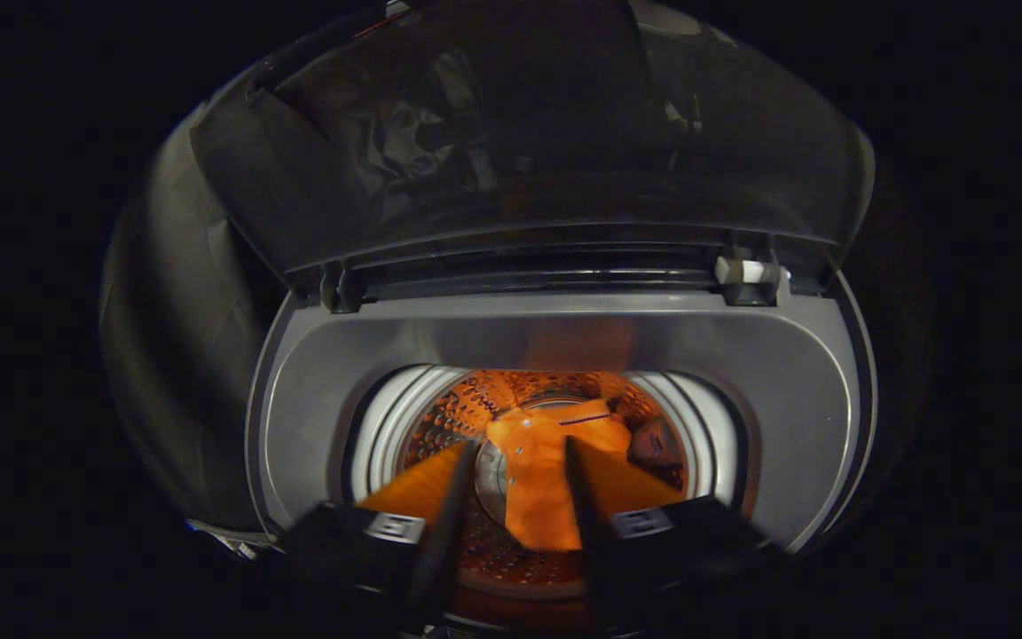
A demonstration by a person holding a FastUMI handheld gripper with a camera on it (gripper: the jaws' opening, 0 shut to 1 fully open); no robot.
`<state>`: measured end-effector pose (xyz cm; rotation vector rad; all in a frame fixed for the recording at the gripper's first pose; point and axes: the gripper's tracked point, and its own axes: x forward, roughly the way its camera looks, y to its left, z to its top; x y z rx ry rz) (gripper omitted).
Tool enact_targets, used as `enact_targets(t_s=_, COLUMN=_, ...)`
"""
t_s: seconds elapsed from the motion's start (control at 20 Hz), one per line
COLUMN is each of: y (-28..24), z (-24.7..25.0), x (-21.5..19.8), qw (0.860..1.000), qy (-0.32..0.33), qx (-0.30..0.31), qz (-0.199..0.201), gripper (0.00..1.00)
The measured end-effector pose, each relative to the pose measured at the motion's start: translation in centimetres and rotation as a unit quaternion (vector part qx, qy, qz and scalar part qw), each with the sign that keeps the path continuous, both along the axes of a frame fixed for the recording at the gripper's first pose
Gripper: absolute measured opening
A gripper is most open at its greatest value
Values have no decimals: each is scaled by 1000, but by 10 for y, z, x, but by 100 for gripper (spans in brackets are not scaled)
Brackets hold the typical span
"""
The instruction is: Put the clothes into the washing machine and then close the washing machine lid.
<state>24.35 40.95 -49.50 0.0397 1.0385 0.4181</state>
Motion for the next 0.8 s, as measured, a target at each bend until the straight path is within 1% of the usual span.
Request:
enact_targets(t_s=0.1, y=-1, z=0, x=0, qw=1000, qy=-11, qx=-1, qz=-2, gripper=100)
enact_targets(t_s=0.3, y=-4, z=29, x=-4, qw=999, qy=-38, qx=4, qz=-9, gripper=99)
enact_targets(t_s=0.45, y=-10, z=77, x=-7, qw=997, qy=-79, qx=5, qz=-11, gripper=99)
enact_targets(t_s=0.55, y=-10, z=111, x=-8, qw=994, qy=-103, qx=18, qz=-15, gripper=99)
enact_targets(t_s=0.65, y=-9, z=139, x=-5, qw=992, qy=-123, qx=25, qz=-17, gripper=99)
enact_targets(t_s=0.8, y=-11, z=178, x=5, qw=987, qy=-162, qx=18, qz=-11, gripper=99)
